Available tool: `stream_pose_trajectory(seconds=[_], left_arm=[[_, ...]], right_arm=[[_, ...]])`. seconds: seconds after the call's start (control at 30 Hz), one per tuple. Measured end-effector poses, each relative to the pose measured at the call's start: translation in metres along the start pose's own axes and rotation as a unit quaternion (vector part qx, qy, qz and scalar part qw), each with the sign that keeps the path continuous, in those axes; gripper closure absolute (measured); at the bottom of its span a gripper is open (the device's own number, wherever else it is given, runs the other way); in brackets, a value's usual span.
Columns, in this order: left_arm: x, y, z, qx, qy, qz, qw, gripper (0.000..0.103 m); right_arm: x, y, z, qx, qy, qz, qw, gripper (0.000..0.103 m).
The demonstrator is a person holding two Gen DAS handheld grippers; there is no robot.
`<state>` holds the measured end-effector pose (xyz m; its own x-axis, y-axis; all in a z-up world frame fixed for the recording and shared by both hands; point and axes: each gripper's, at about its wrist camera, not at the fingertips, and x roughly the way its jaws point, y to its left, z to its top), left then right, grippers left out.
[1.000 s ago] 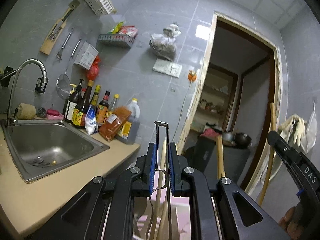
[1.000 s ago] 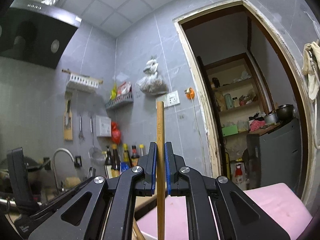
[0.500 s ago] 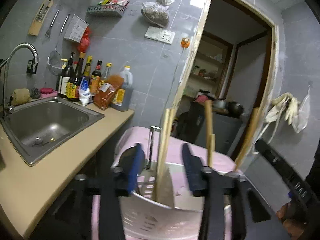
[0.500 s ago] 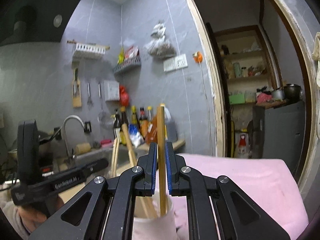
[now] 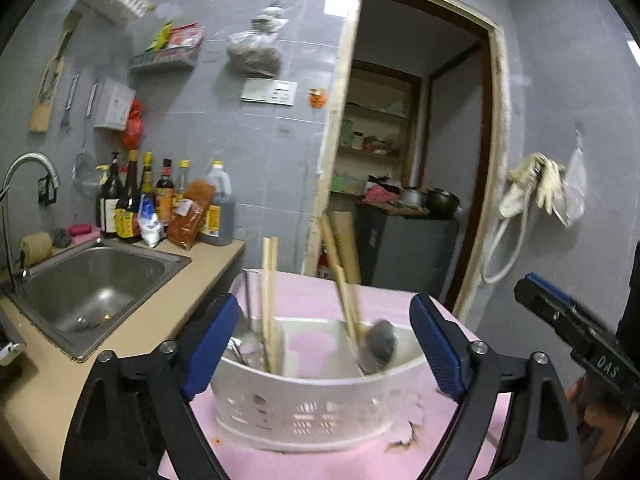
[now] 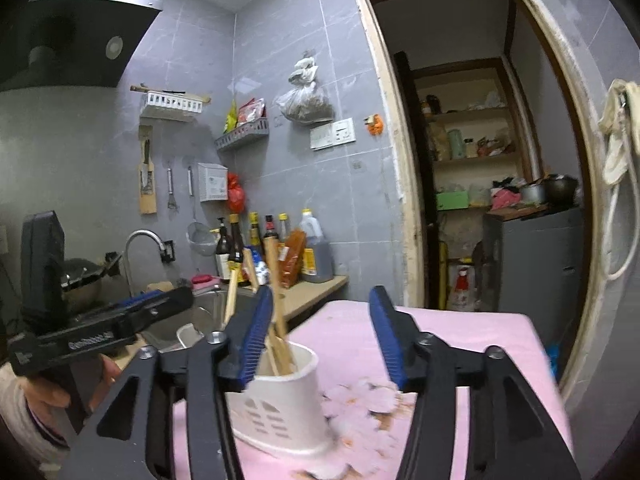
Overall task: Organize utensils
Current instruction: 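Move both tools down to the steel fork and wooden chopstick on the cloth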
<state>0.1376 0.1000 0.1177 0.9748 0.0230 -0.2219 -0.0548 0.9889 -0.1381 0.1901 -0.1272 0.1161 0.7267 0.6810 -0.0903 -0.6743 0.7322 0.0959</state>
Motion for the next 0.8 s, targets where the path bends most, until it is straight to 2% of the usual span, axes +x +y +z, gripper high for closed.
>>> stream_pose_trajectory(seconds=[0.13, 0.4, 0.53, 0.7, 0.8], left_arm=[[-0.001, -0.021, -0.012, 0.028, 0.02, -0.025, 0.9991, 0.017], [0.012, -0.063, -0.043, 0.058, 0.084, -0.081, 0.9914, 0.017], [0.022, -0.081, -0.061, 0.071, 0.128, -0.102, 0.9839, 0.017], [0.034, -0.096, -0.079, 0.075, 0.18, -0.111, 0.9745, 0.017], [0.046, -0.102, -0.086, 0.066, 0.218, -0.113, 0.9672, 0.017]], right_arm=[[-0.024, -0.018, -0.004, -0.009, 0.016, -0.031, 0.999, 0.028], [-0.069, -0.05, -0.025, -0.018, 0.064, -0.089, 0.994, 0.01], [-0.081, -0.063, -0.04, -0.019, 0.112, -0.113, 0.987, 0.009], [-0.088, -0.071, -0.068, -0.016, 0.197, -0.125, 0.972, 0.01], [-0.09, -0.07, -0.086, -0.008, 0.243, -0.119, 0.963, 0.017]])
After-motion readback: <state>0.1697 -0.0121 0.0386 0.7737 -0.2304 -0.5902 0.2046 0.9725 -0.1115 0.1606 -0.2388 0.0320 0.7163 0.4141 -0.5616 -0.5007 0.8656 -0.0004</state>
